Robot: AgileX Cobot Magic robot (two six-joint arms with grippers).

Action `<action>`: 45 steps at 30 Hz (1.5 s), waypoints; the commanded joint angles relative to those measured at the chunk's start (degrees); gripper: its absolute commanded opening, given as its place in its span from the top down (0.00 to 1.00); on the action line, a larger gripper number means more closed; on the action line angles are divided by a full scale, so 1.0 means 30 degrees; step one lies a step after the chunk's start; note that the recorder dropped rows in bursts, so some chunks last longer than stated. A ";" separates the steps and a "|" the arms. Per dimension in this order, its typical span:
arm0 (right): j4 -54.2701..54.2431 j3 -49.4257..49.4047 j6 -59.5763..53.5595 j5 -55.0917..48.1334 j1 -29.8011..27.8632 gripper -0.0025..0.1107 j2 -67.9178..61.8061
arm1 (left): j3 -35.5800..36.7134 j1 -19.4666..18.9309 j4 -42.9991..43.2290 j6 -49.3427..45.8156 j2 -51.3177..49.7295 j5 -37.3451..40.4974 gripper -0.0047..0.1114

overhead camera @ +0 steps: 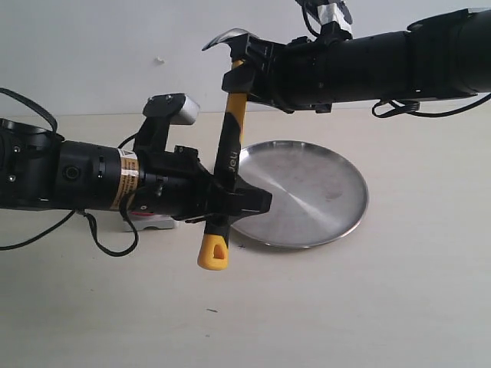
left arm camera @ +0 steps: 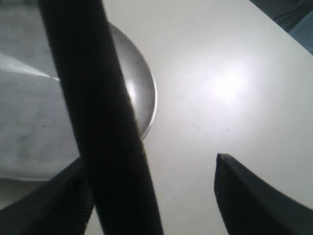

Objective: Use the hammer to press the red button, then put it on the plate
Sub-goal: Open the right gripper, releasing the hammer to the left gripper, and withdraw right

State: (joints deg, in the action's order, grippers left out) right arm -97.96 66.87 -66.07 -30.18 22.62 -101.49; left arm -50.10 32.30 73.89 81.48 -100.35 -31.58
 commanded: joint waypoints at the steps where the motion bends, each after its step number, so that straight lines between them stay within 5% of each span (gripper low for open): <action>1: -0.0662 0.0359 -0.0072 -0.0606 0.0000 0.98 0.0400 | -0.0067 0.0093 0.0274 0.0548 -0.0082 0.0744 0.39; 16: -0.0662 0.0323 -0.0072 -0.0492 0.0000 0.98 0.0400 | -0.0350 0.0058 0.1544 0.1317 -0.0082 0.1676 0.41; 22: -0.0662 0.0323 -0.0072 -0.0492 0.0000 0.98 0.0400 | -0.0382 0.0058 0.1693 0.1480 -0.0082 0.1676 0.96; 26: -0.0662 0.0323 0.0169 -0.0443 0.0000 0.96 0.0400 | -0.0382 0.0058 0.1693 0.1480 -0.0082 0.1676 0.96; 34: 0.0533 0.0323 0.2810 -0.0121 0.0000 0.55 0.0400 | -0.0382 0.0058 0.1729 0.1526 0.1369 0.2120 0.96; 45: 0.1500 0.0323 0.5297 0.0029 0.0000 0.49 0.0400 | -0.0382 0.0058 0.1923 0.2434 0.3137 0.3191 0.96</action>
State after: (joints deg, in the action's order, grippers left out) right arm -94.77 67.17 -52.23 -28.97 22.51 -100.90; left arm -50.75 32.19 79.81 87.93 -92.40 -21.35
